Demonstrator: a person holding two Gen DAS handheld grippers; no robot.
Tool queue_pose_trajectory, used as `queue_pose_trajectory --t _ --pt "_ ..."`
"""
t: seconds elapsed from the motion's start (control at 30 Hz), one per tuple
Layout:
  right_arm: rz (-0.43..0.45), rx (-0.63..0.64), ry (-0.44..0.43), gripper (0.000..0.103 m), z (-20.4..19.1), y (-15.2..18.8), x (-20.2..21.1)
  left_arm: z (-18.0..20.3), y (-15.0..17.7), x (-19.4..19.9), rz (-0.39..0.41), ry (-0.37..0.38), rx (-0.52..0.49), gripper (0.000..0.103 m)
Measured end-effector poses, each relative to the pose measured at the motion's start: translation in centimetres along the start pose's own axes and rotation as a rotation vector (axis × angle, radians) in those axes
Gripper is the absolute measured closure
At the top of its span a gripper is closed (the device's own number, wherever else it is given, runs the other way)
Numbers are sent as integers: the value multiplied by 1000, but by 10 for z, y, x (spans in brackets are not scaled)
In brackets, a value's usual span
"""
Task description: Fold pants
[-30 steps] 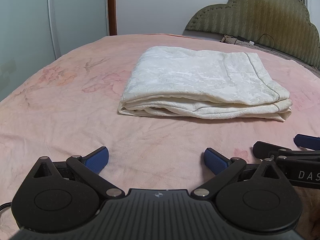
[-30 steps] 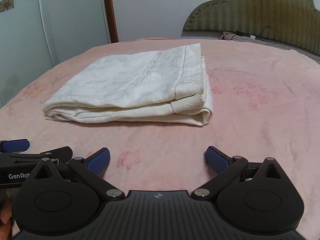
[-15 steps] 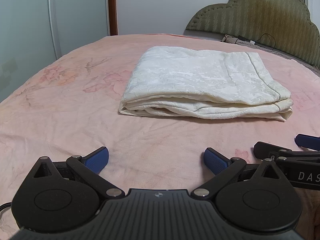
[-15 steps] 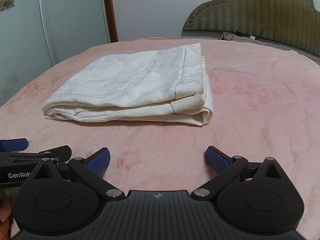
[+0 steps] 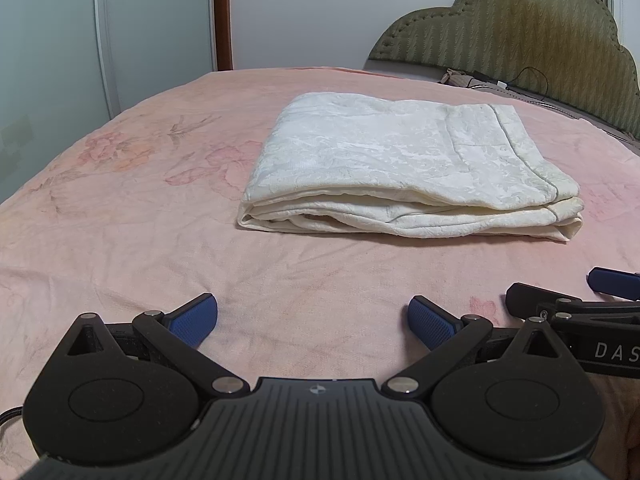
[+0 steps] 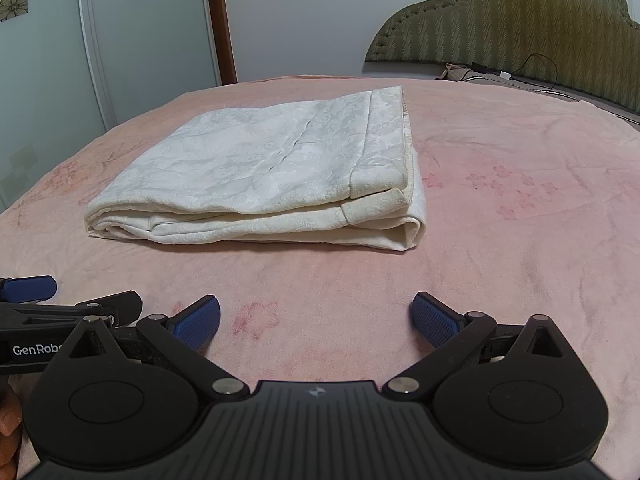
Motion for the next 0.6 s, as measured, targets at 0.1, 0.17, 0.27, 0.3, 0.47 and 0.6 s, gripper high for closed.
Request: queue_pose_trajectory --t 0.1,0.17,0.27,0.3,0.47,0.6 --pt "0 0 0 0 0 0 0 0 0 0 0 2 1 0" --pt "0 0 0 0 0 0 0 0 0 1 1 4 1 0" --pt "0 0 0 0 0 0 0 0 0 1 2 4 2 0" --pt "0 0 0 0 0 0 0 0 0 1 1 4 2 0" --pt "0 1 0 0 0 0 0 0 0 1 2 5 2 0" --pt "0 1 1 0 0 0 0 1 0 1 4 9 6 0"
Point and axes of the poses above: each gripper's, at about its wrist camera, not at the fingertips, and x roughly against the way its jaws point, z to its right, y to its underside, the point moved 10 cm from there along -x, roughly the way its jaws point
